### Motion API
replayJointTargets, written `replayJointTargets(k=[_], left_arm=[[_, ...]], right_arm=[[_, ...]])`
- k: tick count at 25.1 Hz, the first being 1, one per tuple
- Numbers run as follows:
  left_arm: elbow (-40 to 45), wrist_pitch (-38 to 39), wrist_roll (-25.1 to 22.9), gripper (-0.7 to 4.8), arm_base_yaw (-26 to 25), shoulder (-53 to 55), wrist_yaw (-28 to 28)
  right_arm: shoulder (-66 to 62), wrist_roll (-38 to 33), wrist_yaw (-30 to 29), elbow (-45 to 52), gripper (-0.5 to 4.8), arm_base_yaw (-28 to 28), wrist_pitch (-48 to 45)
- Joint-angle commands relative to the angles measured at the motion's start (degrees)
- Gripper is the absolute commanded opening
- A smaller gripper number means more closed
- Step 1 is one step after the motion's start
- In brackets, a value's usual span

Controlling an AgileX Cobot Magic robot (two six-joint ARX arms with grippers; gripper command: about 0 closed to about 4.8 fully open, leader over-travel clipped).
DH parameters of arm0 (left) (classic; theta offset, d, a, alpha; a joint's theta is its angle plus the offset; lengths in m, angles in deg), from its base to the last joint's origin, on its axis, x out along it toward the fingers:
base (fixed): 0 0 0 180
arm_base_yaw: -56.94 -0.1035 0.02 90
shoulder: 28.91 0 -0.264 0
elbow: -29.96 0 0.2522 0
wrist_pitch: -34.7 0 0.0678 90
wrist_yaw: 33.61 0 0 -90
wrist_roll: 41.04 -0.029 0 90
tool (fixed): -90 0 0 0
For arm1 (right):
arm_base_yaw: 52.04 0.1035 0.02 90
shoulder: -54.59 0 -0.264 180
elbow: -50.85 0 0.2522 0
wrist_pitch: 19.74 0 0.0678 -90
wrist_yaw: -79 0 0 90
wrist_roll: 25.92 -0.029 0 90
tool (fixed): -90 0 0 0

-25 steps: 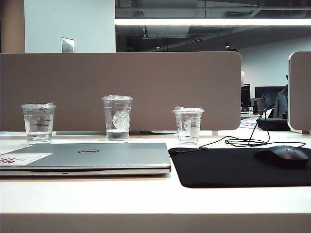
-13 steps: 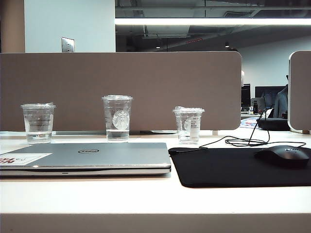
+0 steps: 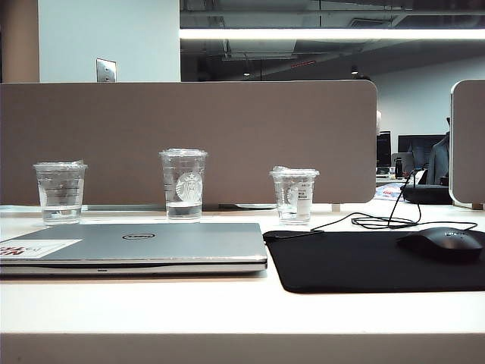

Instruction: Pick up the coffee cup on the right and place it on the right side of the laptop.

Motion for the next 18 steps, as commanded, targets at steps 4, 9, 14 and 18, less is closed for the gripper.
replayJointTargets(k=[4,9,14,18], left_arm=[[-4.3,-0.4,-0.3,-0.05,6.3,6.9,-0.6],[-11.9,4.7,-4.4,-0.05,15.3,15.5,0.0],[-20.3,13.9,-5.2,-0.05,19.9,23.7,0.0],[-24.1,16.4,-5.2,-0.05,21.3,27.9,-0.7]], right_arm=[[-6.6,0.2,-2.2,-1.3,-0.09,0.1,-7.0],[-13.3,0.2,-2.9,-1.6,-0.09,1.6,-12.6],[-19.5,0.2,-2.8,-1.7,-0.09,5.4,-17.3],[-24.2,0.2,-2.9,-1.7,-0.09,7.2,-20.7]])
